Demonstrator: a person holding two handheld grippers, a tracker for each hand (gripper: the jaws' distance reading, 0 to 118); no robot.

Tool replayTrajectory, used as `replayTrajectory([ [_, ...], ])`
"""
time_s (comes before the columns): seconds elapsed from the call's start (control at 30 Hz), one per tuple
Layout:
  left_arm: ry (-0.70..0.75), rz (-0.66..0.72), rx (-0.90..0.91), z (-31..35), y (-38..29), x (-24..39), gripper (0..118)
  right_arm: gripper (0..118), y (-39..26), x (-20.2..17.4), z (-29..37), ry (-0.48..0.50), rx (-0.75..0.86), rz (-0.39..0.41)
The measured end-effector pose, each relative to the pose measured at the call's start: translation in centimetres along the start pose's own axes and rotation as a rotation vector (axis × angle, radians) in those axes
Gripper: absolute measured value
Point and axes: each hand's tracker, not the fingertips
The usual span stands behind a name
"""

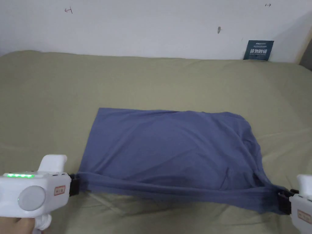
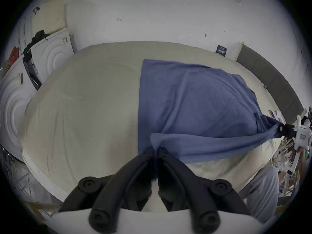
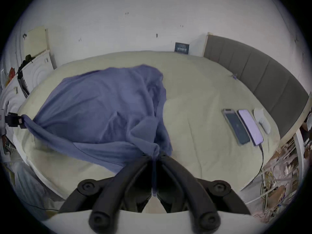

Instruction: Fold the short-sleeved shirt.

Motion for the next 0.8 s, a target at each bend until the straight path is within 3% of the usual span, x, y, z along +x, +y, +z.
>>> replayTrajectory([
  [0.4,0.036,0.01,-0.002,-7.0,10.3,1.1,6,4,11.7,-0.5,-9.8,-0.024,-0.03,0.066],
  [0.73,0.039,0.039,-0.088,-13.6,12.6,1.0,6,6,13.0,-1.3,-17.4,-0.041,-0.148,0.072],
  [0.77,0.034,0.037,-0.088,-13.8,12.5,1.0,9,21,12.8,-1.2,-17.5,-0.038,-0.15,0.068],
  [0.8,0.01,0.033,-0.067,-13.8,12.1,0.9,29,55,12.7,-0.8,-17.9,-0.033,-0.146,0.059],
])
